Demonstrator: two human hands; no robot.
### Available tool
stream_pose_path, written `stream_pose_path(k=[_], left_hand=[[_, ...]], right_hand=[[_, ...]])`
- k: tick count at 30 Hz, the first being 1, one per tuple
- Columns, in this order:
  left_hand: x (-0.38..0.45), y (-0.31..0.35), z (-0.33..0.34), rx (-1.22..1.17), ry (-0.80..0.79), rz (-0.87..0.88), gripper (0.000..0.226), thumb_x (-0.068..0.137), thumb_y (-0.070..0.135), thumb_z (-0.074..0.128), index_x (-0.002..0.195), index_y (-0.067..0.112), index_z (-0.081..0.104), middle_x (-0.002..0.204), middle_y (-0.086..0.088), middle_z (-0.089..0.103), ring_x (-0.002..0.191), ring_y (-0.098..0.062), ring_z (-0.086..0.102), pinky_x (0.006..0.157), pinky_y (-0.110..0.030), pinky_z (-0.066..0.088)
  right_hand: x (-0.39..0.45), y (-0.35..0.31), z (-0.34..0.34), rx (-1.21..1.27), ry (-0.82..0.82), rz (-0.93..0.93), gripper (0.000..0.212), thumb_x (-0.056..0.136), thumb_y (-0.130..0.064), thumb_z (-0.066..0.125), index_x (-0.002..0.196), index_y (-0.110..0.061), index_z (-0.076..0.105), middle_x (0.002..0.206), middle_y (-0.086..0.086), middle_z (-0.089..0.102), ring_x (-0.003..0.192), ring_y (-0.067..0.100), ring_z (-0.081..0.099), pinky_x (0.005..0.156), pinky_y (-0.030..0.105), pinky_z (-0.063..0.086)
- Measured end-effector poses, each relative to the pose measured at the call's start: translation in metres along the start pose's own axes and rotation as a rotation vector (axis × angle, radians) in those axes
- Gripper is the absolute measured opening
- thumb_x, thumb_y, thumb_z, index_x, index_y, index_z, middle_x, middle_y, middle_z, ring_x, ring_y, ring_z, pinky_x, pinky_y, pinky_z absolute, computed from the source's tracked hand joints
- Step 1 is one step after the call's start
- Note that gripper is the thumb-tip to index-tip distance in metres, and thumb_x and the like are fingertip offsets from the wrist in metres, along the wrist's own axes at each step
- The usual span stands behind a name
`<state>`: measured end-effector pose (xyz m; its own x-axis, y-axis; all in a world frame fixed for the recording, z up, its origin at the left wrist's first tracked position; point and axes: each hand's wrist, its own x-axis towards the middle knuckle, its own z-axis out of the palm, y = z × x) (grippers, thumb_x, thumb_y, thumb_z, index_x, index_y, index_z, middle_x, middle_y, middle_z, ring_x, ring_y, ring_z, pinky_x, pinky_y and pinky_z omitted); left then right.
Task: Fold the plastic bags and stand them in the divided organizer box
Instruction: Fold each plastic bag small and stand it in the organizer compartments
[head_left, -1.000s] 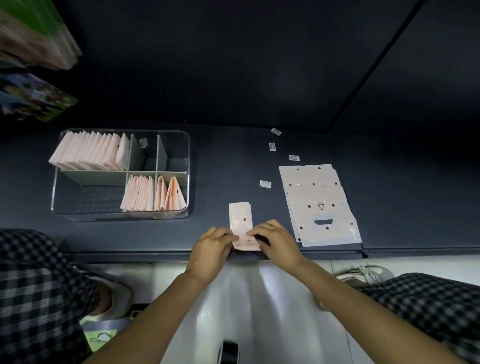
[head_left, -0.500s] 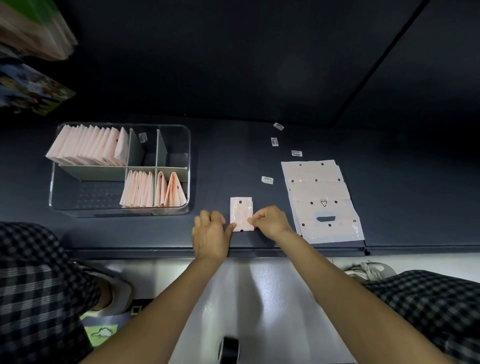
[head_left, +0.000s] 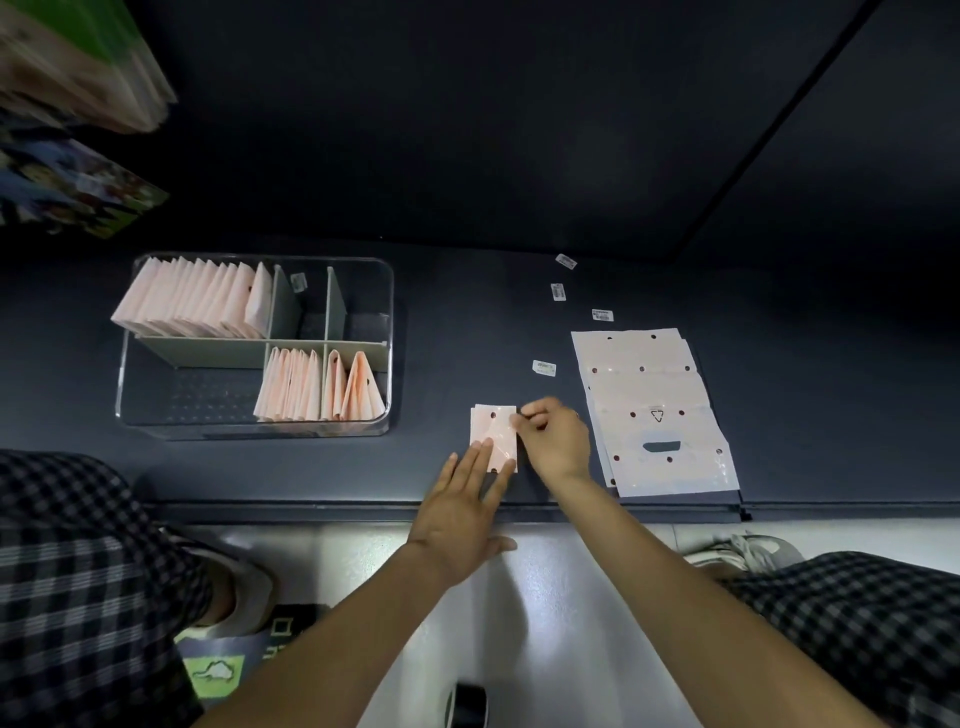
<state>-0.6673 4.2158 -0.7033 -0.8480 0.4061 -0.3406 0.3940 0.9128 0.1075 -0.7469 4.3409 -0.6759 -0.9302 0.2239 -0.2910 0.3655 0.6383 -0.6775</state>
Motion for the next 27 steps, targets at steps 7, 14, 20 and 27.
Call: stream_pose_path(k=[7,14,20,27], left_hand=[[0.001,0.004,0.002,-0.012,-0.02,0.021,0.084,0.09,0.068,0.029,0.144,0.03,-0.023,0.151,-0.017,-0.029,0.141,-0.028,-0.027,0.115,-0.042,-0.015],[0.001,-0.005,0.006,-0.297,0.074,0.016,0.068,0.09,0.061,0.039,0.149,0.037,0.014,0.159,-0.002,-0.005,0.146,-0.019,-0.005,0.117,-0.032,-0.008],[0.013,-0.018,-0.013,-0.86,0.406,-0.415,0.021,0.085,0.011,0.066,0.105,0.016,0.066,0.115,-0.003,0.048,0.105,-0.021,0.049,0.083,-0.021,0.039],[0.025,-0.023,-0.027,-0.941,0.091,-0.564,0.031,0.083,0.011,0.068,0.112,0.008,0.06,0.111,-0.012,0.063,0.104,-0.026,0.058,0.079,-0.024,0.039]], right_hand=[[0.011,-0.015,0.019,0.338,-0.442,-0.004,0.025,0.09,0.006,0.05,0.11,0.0,0.063,0.11,0.021,0.066,0.092,0.017,0.062,0.09,0.026,0.049],[0.029,-0.013,0.013,-0.487,-0.276,-0.382,0.021,0.088,-0.017,0.059,0.109,-0.019,0.062,0.113,0.004,0.056,0.111,0.022,0.047,0.094,0.032,0.039],[0.013,0.0,0.004,-0.514,-0.207,-0.237,0.023,0.091,-0.027,0.058,0.105,-0.008,0.057,0.109,0.014,0.06,0.104,0.03,0.056,0.082,0.033,0.043],[-0.012,0.01,0.0,-0.55,-0.205,-0.173,0.028,0.092,-0.032,0.056,0.104,-0.007,0.058,0.106,0.013,0.064,0.1,0.03,0.06,0.08,0.034,0.045]])
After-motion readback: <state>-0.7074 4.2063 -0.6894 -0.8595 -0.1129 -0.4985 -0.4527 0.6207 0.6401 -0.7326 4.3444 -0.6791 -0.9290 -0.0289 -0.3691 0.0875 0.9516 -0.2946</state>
